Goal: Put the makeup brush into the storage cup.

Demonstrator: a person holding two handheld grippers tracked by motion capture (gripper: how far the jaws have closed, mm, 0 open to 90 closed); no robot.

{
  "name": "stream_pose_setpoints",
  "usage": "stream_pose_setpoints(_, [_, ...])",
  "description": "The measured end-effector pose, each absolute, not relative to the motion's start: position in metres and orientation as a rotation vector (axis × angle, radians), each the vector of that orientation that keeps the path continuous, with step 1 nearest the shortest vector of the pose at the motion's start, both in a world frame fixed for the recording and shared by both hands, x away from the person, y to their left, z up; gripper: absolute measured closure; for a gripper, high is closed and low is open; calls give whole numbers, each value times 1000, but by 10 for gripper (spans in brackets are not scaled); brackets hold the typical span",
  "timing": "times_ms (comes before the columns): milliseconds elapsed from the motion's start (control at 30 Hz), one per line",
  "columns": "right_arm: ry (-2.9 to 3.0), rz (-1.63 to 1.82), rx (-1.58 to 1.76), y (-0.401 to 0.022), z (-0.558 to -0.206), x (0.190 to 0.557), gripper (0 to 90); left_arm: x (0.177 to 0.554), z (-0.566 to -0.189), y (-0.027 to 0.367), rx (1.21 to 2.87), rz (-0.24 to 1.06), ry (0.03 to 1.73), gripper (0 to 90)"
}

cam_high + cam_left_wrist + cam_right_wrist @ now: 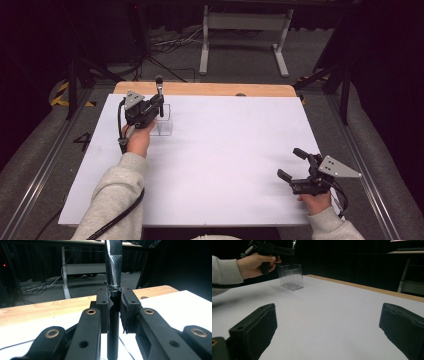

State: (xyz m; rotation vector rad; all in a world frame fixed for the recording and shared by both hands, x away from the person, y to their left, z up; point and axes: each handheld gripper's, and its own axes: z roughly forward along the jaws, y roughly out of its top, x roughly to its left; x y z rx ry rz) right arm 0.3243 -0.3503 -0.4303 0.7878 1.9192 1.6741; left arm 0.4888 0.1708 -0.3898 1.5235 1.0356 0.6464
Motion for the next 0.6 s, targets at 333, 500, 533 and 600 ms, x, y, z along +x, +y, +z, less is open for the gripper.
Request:
stream_pose_setpoints(333, [1920,1675,784,-351,-430,324,24,489,-398,170,1537,644,1050,789])
stream_pose_setpoints(500, [1921,1680,775,-350,-430,323,24,488,-401,169,1541,644,1056,790])
stream_pose_setpoints(533, [1921,1680,775,-350,-430,323,24,488,-401,169,1541,644,1056,789])
stream_pose_setpoints(600, [1923,1683,771,-350,-430,323,24,487,-403,169,1550,651,1057,789])
